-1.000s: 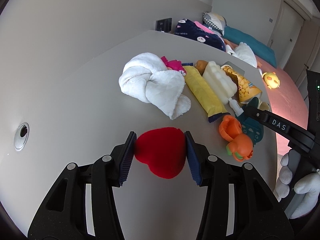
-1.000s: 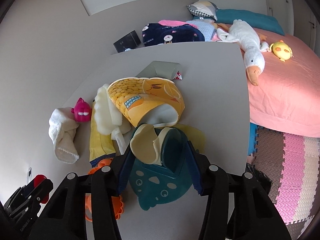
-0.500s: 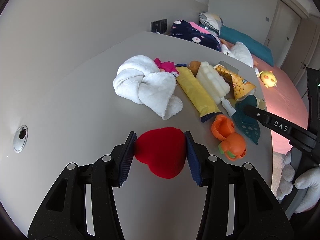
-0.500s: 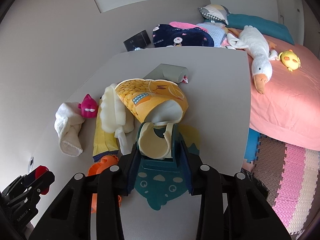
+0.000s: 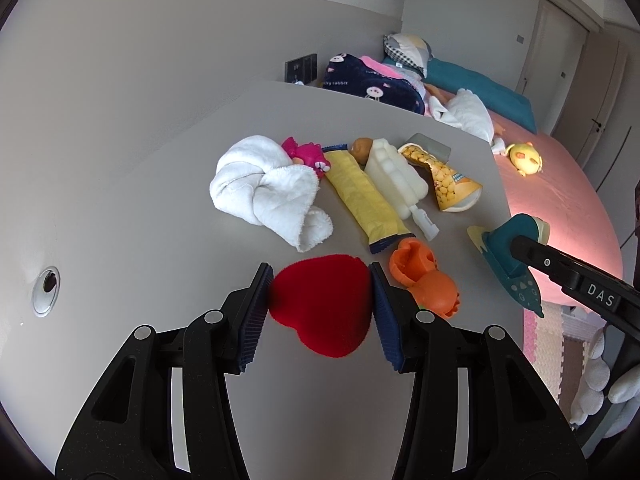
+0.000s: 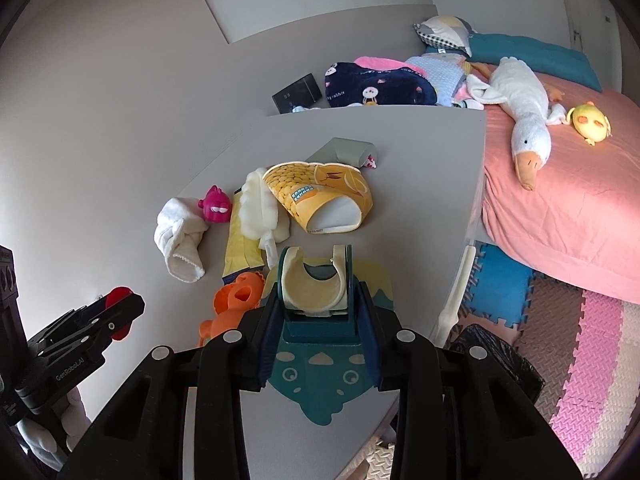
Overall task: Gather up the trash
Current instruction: 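Carry the heart and teal cup over the black bin and release both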
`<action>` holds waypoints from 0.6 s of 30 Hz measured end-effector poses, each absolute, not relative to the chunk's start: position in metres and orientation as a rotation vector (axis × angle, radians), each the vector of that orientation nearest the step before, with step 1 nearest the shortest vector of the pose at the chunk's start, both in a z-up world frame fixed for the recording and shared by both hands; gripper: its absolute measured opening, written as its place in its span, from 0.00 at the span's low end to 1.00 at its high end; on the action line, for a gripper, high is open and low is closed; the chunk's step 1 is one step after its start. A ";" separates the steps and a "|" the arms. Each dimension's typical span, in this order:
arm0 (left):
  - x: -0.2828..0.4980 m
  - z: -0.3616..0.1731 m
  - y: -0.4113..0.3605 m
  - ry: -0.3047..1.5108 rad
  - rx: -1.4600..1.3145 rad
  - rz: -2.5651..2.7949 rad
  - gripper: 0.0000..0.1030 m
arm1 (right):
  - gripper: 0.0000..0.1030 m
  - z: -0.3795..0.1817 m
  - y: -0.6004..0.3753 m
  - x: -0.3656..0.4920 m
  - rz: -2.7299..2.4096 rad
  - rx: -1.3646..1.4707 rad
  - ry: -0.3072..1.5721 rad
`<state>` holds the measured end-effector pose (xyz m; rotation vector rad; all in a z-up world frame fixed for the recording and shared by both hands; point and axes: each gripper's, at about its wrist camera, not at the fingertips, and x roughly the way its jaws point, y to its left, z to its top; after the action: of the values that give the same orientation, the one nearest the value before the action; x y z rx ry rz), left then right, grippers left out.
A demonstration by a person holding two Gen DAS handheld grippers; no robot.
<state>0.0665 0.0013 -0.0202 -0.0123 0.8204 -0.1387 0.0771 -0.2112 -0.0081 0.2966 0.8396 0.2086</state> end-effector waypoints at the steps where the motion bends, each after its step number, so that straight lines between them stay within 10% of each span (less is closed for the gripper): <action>1: 0.066 -0.019 -0.001 0.817 -0.007 -0.140 0.46 | 0.36 -0.005 -0.214 0.075 0.208 0.297 0.834; 18: 0.045 -0.001 -0.066 0.775 0.020 -0.210 0.46 | 0.36 0.020 -0.274 0.033 0.185 0.335 0.770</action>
<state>0.0449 -0.0663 -0.0010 0.0204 0.7746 -0.2100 0.0329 -0.2741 0.0196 0.3345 0.7696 0.1848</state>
